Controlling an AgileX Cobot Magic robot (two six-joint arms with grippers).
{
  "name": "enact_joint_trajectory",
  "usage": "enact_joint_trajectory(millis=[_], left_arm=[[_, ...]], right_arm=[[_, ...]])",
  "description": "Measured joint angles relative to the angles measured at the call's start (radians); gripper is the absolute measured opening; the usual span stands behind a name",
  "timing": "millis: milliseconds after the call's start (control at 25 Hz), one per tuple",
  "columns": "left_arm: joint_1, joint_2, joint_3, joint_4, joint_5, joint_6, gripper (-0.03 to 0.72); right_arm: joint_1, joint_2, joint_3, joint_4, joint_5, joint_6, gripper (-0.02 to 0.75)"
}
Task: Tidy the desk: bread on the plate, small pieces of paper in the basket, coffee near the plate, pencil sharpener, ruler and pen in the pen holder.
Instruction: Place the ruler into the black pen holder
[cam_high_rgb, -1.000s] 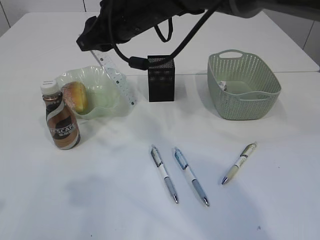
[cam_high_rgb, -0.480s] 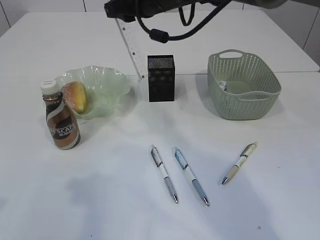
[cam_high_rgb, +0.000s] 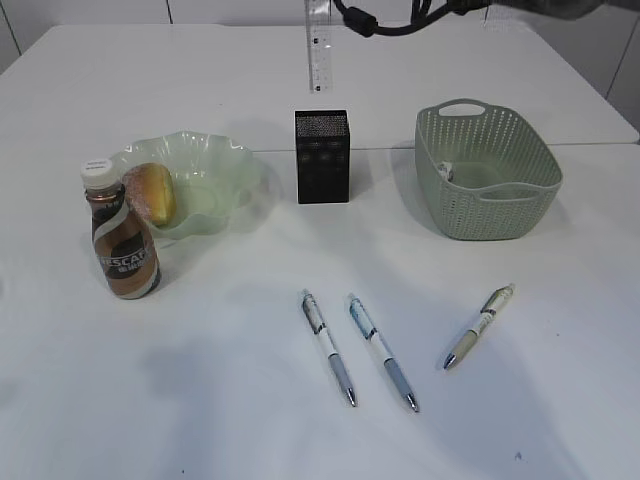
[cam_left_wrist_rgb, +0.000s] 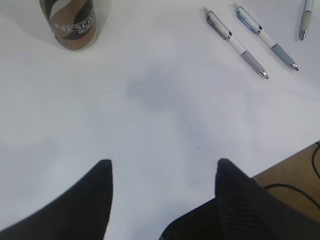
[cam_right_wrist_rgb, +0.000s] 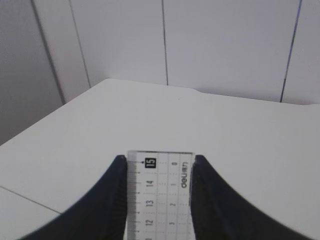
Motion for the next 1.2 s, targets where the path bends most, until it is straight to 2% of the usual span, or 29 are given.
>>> enact_joint_trajectory(millis=[160,560,1200], left_arm=[[0.0,0.0,0.0,-0.002,-0.013,0.0,0.456],[0.0,0.0,0.0,-0.002,-0.015,0.0,0.456],[0.0,0.0,0.0,-0.002,-0.017,0.0,0.456]], right_arm=[[0.0,0.067,0.0,0.01,-0.137,0.0,0.284],[0.0,0.11,0.0,0.021,-0.292,0.029,0.284],[0.008,0.171,-0.006,0.027,-0.33,0.084,0.284]])
